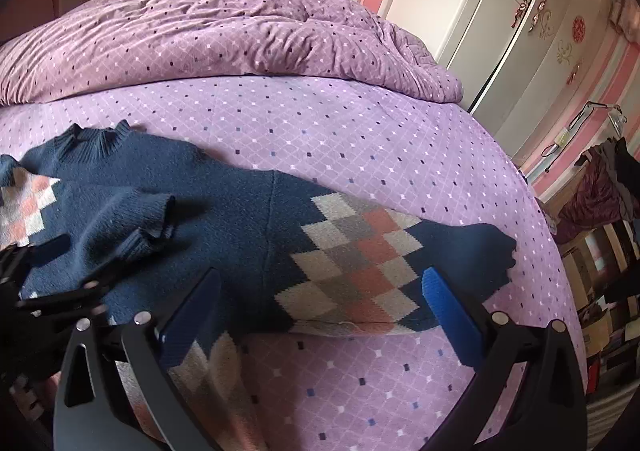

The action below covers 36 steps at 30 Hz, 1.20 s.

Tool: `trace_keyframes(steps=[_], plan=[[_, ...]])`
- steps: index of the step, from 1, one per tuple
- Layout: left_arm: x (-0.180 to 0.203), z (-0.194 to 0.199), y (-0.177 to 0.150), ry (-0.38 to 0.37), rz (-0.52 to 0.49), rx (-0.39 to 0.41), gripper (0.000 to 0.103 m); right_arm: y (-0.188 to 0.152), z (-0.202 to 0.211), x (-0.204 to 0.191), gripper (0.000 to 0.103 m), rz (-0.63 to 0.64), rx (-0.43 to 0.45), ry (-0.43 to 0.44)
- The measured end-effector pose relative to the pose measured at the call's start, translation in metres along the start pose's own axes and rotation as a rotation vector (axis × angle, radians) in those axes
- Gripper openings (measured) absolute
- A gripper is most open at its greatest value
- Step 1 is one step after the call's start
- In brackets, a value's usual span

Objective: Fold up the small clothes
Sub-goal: 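Close the right gripper on the cuff of the other sleeve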

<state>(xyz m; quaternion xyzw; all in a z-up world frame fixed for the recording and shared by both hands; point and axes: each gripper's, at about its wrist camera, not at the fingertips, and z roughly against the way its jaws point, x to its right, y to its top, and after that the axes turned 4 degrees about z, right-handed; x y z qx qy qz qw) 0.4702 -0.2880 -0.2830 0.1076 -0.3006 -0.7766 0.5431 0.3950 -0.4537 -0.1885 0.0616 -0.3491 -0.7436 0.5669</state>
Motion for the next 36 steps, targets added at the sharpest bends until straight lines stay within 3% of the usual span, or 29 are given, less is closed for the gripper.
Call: trace_keyframes(steps=[5,8,13,15,17,23,24,25,26,27,28,36], plan=[[-0.05,0.031,-0.001,0.057,0.007,0.001,0.079,0.0,0.002,-0.017,0.101,-0.014,-0.006,0.052],[-0.093,0.049,0.005,0.115,0.015,0.005,0.086,0.001,0.001,-0.034,0.101,-0.05,0.014,0.174],[-0.141,0.069,0.013,0.184,0.009,0.044,0.086,0.002,-0.022,-0.08,0.099,-0.085,-0.019,0.296],[-0.154,0.071,0.015,0.2,0.006,0.045,0.086,0.002,-0.032,-0.095,0.088,-0.081,-0.044,0.313],[-0.163,0.072,0.017,0.21,0.002,0.047,0.086,0.0,-0.045,-0.11,0.07,-0.095,-0.094,0.352],[-0.18,0.078,0.013,0.224,0.029,0.057,0.086,-0.002,-0.069,-0.124,0.067,-0.206,-0.179,0.381],[-0.182,0.077,0.012,0.228,0.037,0.053,0.086,-0.001,-0.071,-0.125,0.06,-0.209,-0.18,0.37],[-0.184,0.078,0.011,0.229,0.042,0.052,0.086,0.0,-0.073,-0.128,0.038,-0.202,-0.184,0.362],[-0.186,0.078,0.011,0.227,0.047,0.052,0.086,0.001,-0.075,-0.131,0.024,-0.193,-0.195,0.368],[-0.188,0.079,0.01,0.228,0.056,0.052,0.086,0.001,-0.077,-0.132,0.021,-0.191,-0.202,0.369],[-0.19,0.079,0.011,0.228,0.061,0.052,0.086,0.001,-0.077,-0.131,0.011,-0.187,-0.2,0.37],[-0.202,0.086,0.022,0.224,0.114,0.062,0.086,0.016,-0.028,-0.122,0.008,-0.057,-0.018,0.312]])
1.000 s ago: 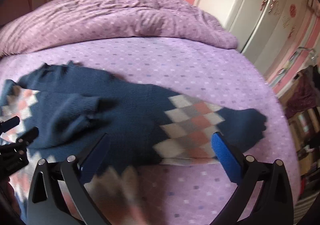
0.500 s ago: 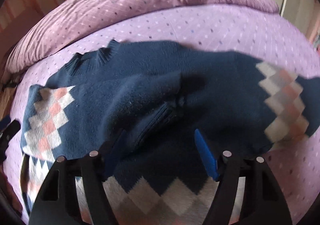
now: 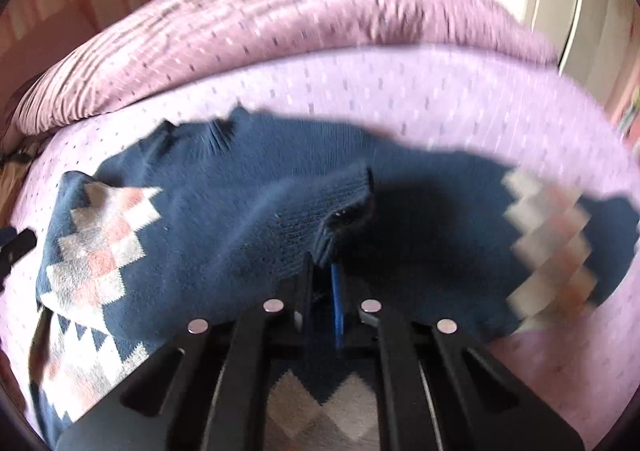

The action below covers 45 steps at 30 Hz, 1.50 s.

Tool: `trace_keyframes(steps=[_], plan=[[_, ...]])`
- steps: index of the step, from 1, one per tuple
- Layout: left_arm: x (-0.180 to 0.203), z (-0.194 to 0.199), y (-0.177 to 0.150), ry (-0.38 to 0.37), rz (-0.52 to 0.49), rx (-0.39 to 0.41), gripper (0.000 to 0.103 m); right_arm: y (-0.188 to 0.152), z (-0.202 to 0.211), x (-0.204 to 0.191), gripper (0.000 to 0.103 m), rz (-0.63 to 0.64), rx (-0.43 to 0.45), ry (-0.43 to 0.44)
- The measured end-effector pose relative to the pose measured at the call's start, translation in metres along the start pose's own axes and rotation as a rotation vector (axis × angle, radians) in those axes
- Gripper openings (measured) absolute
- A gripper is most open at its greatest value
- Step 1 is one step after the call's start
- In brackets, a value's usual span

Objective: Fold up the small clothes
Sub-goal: 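Close the right gripper on the cuff of the other sleeve, then fold the held sleeve across the sweater body and open the right gripper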

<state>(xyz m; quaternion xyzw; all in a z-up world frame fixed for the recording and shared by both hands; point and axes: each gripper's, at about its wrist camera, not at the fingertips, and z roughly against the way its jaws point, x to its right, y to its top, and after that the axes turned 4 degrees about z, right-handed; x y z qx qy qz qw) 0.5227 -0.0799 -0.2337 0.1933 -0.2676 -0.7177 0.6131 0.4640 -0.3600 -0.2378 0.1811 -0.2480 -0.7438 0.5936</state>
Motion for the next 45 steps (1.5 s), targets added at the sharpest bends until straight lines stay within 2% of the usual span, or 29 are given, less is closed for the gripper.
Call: trace_keyframes(steps=[2,4,7,10,12,15,16,17,19,20,21,23,25,28,31,34,39,40,42,43,44,45], plan=[[0.0,0.002,0.003,-0.001,0.005,0.01,0.086,0.005,0.014,-0.001,0.008,0.068,0.047,-0.054],[0.003,0.001,0.005,0.006,0.0,0.022,0.086,0.006,0.016,0.004,0.008,0.096,0.054,-0.07],[0.006,-0.007,0.0,0.008,-0.002,0.015,0.087,-0.009,-0.004,0.003,0.008,0.211,0.029,-0.125],[0.009,-0.017,-0.009,0.015,-0.013,-0.001,0.087,-0.031,-0.032,0.003,0.008,0.279,-0.037,-0.133],[0.008,-0.022,-0.016,0.019,-0.022,-0.01,0.087,-0.043,-0.041,-0.002,0.009,0.333,-0.048,-0.157],[0.005,-0.028,-0.022,0.026,-0.025,-0.029,0.086,-0.042,-0.042,-0.001,0.01,0.337,-0.04,-0.157],[0.004,-0.029,-0.024,0.027,-0.024,-0.035,0.087,-0.039,-0.038,0.003,0.015,0.32,-0.034,-0.15],[0.003,-0.029,-0.024,0.028,-0.023,-0.039,0.086,-0.038,-0.035,0.005,0.028,0.308,-0.027,-0.147],[0.002,-0.026,-0.024,0.028,-0.021,-0.036,0.087,-0.034,-0.02,0.011,0.047,0.275,0.012,-0.142],[0.002,-0.023,-0.023,0.029,-0.022,-0.033,0.087,-0.032,-0.01,0.014,0.052,0.256,0.035,-0.135],[0.003,-0.02,-0.022,0.03,-0.025,-0.029,0.087,-0.03,-0.004,0.015,0.053,0.243,0.048,-0.127],[0.004,-0.016,-0.019,0.028,-0.033,-0.021,0.087,-0.024,0.012,0.021,0.053,0.203,0.081,-0.094],[0.006,-0.013,-0.017,0.029,-0.044,-0.016,0.087,-0.02,0.018,0.024,0.053,0.173,0.09,-0.023],[0.009,-0.01,-0.016,0.034,-0.059,-0.006,0.087,-0.018,-0.001,0.024,0.051,0.154,0.033,0.053],[0.011,-0.009,-0.017,0.029,-0.056,-0.008,0.088,-0.027,-0.026,0.019,0.033,0.145,-0.023,0.057],[0.013,-0.006,-0.019,0.032,-0.062,-0.004,0.091,-0.036,-0.044,0.021,0.032,0.118,-0.061,0.06],[0.025,0.0,-0.014,0.042,-0.091,-0.001,0.093,-0.035,-0.039,0.028,0.032,0.107,-0.057,0.082],[0.027,0.001,-0.013,0.041,-0.092,0.002,0.095,-0.031,-0.03,0.032,0.034,0.105,-0.037,0.084],[0.032,0.004,-0.008,0.031,-0.088,0.011,0.098,-0.022,-0.01,0.044,0.053,0.104,0.007,0.076],[0.035,0.006,-0.006,0.024,-0.087,0.012,0.098,-0.017,0.003,0.052,0.068,0.102,0.04,0.058],[0.04,0.007,-0.004,0.023,-0.091,0.012,0.098,-0.012,0.018,0.064,0.072,0.092,0.078,0.039],[0.044,0.007,-0.003,0.026,-0.097,0.013,0.098,-0.009,0.026,0.073,0.072,0.082,0.095,0.035]])
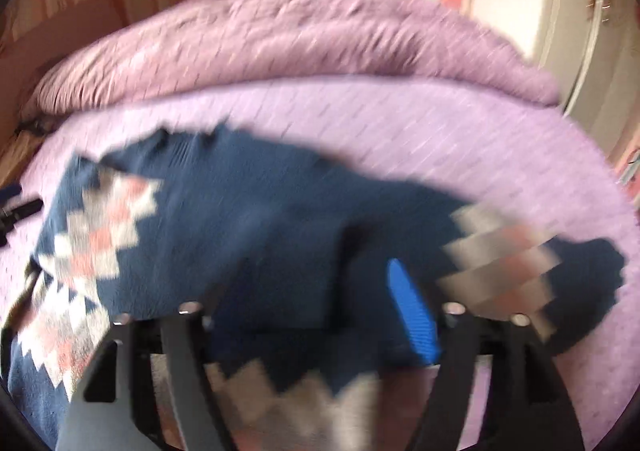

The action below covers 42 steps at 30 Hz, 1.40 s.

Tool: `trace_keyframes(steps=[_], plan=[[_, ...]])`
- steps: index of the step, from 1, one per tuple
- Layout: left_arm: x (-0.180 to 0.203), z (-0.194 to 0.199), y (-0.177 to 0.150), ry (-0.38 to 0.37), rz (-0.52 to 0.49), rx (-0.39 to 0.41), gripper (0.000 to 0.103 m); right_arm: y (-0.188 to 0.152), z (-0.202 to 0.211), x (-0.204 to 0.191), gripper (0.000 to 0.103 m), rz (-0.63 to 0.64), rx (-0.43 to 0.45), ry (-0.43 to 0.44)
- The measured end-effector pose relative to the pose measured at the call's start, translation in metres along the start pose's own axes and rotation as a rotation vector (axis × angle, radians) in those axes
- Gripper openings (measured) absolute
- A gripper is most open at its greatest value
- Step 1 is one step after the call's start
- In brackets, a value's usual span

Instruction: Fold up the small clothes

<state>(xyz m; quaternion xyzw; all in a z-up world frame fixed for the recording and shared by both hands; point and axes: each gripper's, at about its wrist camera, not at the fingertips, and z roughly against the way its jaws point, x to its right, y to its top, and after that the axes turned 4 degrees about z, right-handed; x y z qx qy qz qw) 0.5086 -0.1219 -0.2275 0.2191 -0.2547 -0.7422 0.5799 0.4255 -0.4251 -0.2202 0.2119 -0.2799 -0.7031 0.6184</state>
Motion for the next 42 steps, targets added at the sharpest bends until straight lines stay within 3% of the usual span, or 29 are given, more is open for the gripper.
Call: trace_keyframes(steps=[3,4,11,16,28,35,40,42], plan=[[0.015,0.003,0.007,0.0,-0.018,0.004,0.098,0.008,0.023,0.041,0.075,-0.04,0.025,-0.048],[0.02,0.003,0.009,-0.005,-0.019,0.003,0.099,0.009,0.03,0.058,0.083,-0.06,0.032,-0.078],[0.053,0.009,0.022,-0.032,-0.033,0.009,0.1,-0.002,0.055,0.152,0.084,-0.161,0.028,-0.236],[0.073,0.009,0.027,-0.049,-0.035,0.003,0.1,-0.023,0.054,0.207,0.084,-0.225,-0.002,-0.29],[0.1,0.015,0.02,-0.031,-0.076,-0.031,0.1,-0.112,0.003,0.351,0.084,-0.583,-0.076,-0.289],[0.108,0.015,0.019,-0.028,-0.073,-0.059,0.1,-0.138,-0.025,0.389,0.075,-0.707,-0.08,-0.184],[0.121,0.019,0.024,-0.029,-0.092,-0.055,0.1,-0.137,-0.032,0.392,0.075,-0.737,-0.062,-0.165],[0.126,0.021,0.025,-0.027,-0.103,-0.053,0.1,-0.134,-0.037,0.391,0.069,-0.731,-0.069,-0.174]])
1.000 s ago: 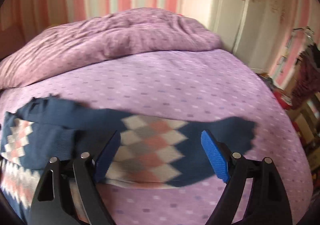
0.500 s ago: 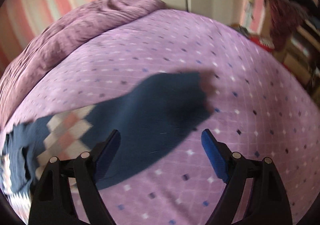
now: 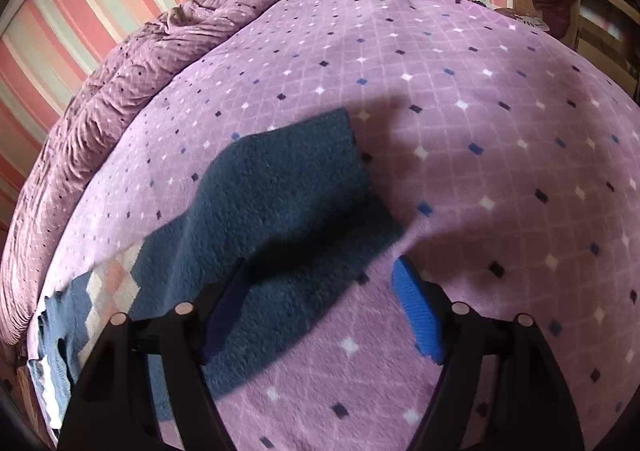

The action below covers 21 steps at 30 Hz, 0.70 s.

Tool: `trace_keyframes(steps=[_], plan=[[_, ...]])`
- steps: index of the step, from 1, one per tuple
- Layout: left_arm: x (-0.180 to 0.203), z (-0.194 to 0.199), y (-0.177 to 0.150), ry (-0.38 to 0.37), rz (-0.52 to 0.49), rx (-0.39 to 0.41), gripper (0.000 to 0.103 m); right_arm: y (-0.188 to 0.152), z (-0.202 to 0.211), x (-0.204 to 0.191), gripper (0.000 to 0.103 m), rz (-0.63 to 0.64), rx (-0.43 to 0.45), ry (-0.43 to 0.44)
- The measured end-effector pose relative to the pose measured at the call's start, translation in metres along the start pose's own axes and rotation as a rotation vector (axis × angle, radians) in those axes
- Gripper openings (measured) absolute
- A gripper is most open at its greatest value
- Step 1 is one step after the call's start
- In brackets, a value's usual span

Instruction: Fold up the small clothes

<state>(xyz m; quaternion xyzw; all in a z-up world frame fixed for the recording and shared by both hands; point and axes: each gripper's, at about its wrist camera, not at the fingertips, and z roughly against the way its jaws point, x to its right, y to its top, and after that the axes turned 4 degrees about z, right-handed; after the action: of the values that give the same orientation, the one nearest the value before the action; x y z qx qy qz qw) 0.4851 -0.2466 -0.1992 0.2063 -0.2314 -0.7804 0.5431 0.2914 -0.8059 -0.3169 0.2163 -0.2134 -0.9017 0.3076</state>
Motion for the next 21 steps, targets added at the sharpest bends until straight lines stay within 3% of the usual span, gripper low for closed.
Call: trace_keyframes(steps=[6,7,11,15,21], plan=[[0.003,0.003,-0.004,0.003,-0.014,-0.001,0.1,0.007,-0.006,0.005,0.033,-0.053,0.014,0.011],[0.002,0.003,-0.005,0.005,-0.014,-0.003,0.1,0.006,-0.004,0.005,0.016,-0.053,0.018,0.017],[-0.002,0.005,-0.008,0.016,-0.022,-0.002,0.1,0.003,0.003,-0.009,0.012,0.01,0.047,-0.025],[-0.012,0.005,-0.007,0.04,-0.033,-0.001,0.1,0.001,0.02,-0.012,0.012,-0.026,0.091,-0.039],[-0.038,0.007,-0.004,0.037,-0.008,0.007,0.1,-0.007,0.087,-0.069,0.012,0.084,0.207,-0.128]])
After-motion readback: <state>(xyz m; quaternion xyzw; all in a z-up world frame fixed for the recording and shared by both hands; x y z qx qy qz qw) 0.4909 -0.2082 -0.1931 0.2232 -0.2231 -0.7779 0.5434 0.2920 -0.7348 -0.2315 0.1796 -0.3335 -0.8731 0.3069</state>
